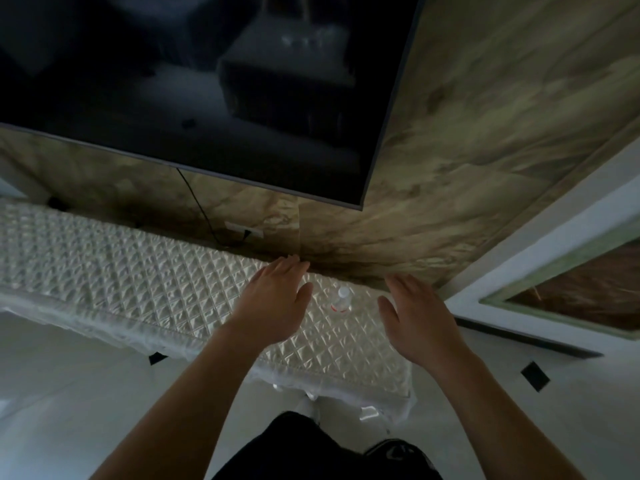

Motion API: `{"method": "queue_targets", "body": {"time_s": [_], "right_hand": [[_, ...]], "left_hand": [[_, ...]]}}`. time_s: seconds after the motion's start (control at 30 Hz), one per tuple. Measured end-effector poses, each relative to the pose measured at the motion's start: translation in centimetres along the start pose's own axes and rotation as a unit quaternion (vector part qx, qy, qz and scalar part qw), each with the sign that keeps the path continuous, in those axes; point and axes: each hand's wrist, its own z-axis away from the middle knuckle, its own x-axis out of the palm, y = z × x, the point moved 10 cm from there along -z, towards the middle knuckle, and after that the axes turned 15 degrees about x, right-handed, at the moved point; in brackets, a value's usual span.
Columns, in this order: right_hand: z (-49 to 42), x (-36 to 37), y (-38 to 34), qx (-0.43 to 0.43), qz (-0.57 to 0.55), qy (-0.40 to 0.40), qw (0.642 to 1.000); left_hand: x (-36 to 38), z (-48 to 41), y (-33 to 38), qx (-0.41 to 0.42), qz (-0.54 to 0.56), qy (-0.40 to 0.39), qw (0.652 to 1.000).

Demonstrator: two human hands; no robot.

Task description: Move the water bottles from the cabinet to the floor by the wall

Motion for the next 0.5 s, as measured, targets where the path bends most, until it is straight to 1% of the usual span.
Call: {"method": "queue_targets", "body": {"time_s": [0.27,0.37,0.5], "right_hand": [[-2.2,0.7,4.3,-0.018,-0.018,-0.027,0.999],[-2.8,0.8,6.4,-0.033,-0.034,-0.03,0.998],[-3.7,2.6,8.9,-0.055,-0.05,-0.056,0.996]], "left_hand": [[2.2,-1.6,2.0,-0.034,0.016,0.027,0.999],[4.1,-2.1,3.3,-0.056,0.013,0.024,0.998],[7.9,-3.0,5.4,-0.071,0.016,0.013,0.997]]}}
